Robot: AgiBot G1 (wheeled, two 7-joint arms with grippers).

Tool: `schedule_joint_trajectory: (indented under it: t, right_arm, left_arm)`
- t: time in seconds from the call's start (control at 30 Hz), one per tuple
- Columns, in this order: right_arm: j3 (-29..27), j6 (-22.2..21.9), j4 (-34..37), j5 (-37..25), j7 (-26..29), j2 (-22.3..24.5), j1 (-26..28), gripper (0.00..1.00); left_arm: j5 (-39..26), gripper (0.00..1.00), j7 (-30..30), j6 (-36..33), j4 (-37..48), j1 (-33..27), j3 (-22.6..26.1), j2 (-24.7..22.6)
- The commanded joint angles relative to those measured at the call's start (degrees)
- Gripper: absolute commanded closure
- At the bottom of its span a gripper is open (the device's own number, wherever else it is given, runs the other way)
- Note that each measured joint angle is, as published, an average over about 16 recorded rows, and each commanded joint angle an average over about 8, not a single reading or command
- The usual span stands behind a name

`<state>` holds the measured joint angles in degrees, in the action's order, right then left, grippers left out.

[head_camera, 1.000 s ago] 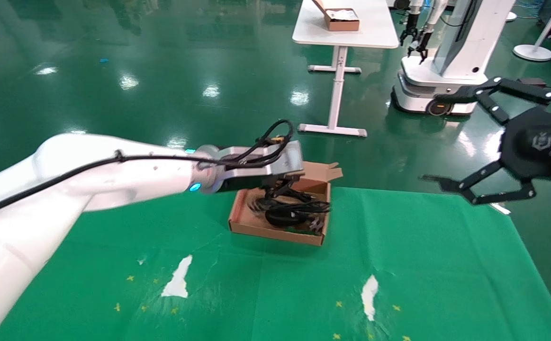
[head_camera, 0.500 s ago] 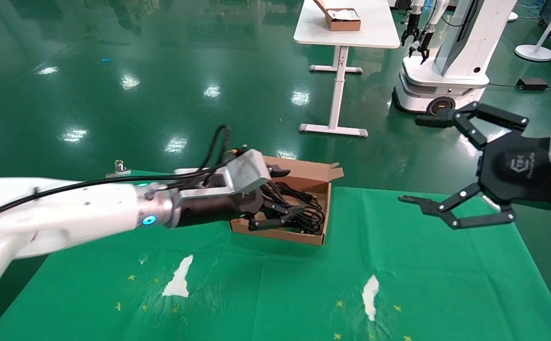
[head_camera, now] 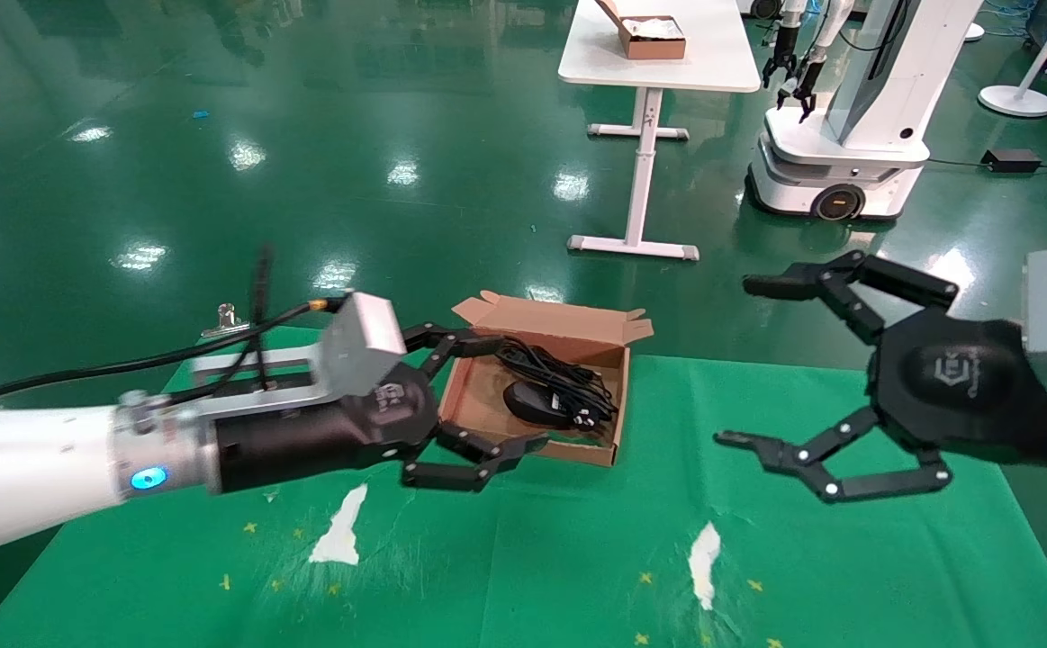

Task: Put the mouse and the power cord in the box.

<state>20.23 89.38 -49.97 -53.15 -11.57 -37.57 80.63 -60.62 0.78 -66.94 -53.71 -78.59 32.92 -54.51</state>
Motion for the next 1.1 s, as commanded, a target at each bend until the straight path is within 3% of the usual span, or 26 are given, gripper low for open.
schedule_joint_trajectory:
  t: [0.03,0.77,1.1]
  right_arm:
    - [-0.30,-0.26,-1.70,0.81,1.61,0.18,-1.37,0.00]
    - [-3.59,-3.14,-20.15,9.63,19.05,2.18,-16.27,0.00]
    - [-4.51,-3.93,-25.21,12.09,23.23,2.75,-20.38,0.00]
  left_arm:
    - [1.43,0.00,-0.88,-1.43,-1.51,1.30,-1.29,1.48]
    - [16.87,0.00,-10.37,-16.86,-17.86,15.30,-15.19,17.53]
    - [19.63,0.00,-11.56,-19.55,-20.71,17.69,-17.55,20.27]
